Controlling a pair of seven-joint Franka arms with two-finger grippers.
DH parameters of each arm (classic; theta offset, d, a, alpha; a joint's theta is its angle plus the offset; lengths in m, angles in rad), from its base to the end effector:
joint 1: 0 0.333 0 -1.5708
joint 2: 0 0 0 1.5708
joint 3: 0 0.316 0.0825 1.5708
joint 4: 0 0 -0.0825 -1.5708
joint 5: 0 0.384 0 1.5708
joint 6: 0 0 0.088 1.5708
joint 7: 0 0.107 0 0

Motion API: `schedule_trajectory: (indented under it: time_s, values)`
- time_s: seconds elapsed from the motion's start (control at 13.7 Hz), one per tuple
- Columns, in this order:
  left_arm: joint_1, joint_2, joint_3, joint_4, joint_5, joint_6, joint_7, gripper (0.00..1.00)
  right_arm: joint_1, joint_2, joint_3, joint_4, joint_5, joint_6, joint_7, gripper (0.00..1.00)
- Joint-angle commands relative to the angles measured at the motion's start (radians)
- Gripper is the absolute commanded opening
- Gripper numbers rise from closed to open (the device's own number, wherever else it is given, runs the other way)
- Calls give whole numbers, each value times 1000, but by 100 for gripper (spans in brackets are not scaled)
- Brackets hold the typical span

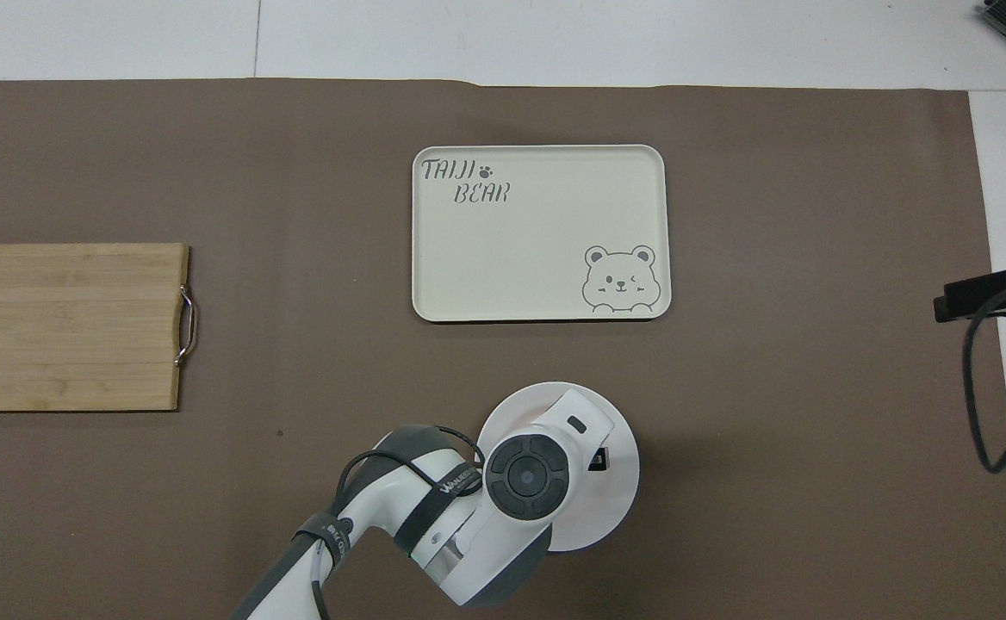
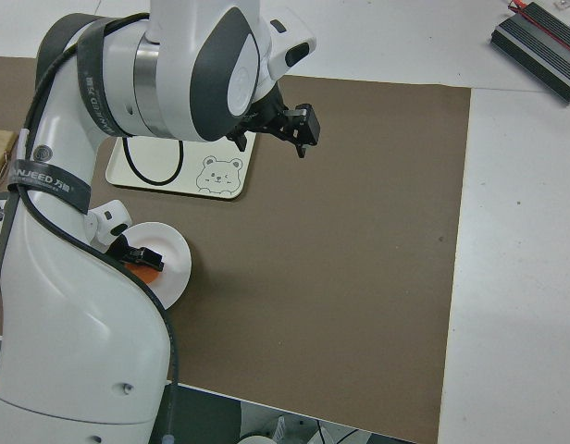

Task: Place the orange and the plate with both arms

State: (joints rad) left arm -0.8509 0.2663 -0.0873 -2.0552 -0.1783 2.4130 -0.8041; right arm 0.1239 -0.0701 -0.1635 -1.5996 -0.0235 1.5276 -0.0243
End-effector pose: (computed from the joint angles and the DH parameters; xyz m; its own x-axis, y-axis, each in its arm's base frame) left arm 0.3535 -0.4814 0.3167 0.9985 -0.0066 -0.0538 0.0023 -0.9865 0.1638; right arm 0.5279 -0.0269 0.6446 0.9999 -0.0159 -0.0031 -0.0158 -0.9998 0.0120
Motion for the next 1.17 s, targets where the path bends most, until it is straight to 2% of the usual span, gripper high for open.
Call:
schedule_trajectory:
  time_s: [0.0,0.15,0.37,0.51,0.73,0.95,1.1]
  values:
    - [64,-99,6,44,20,-167,-7,100,-7,-25,2,-28,14,-7,-3,100]
    - [117,-105,6,123,20,-270,-7,100,-7,-36,2,-43,16,-7,-3,100]
    - [228,-107,8,194,23,-301,15,100,-6,-40,4,-52,19,-12,-5,100]
    - [304,-122,8,225,23,-334,119,100,-9,-54,2,-77,69,-24,-8,100]
    - [424,-159,8,242,22,-382,291,100,-10,-91,1,-137,112,-37,-219,100]
    - [541,-185,8,242,23,-413,425,100,-4,-93,1,-166,195,-29,-230,100]
    - [623,-203,9,242,22,-440,556,100,6,-88,1,-227,301,9,-227,100]
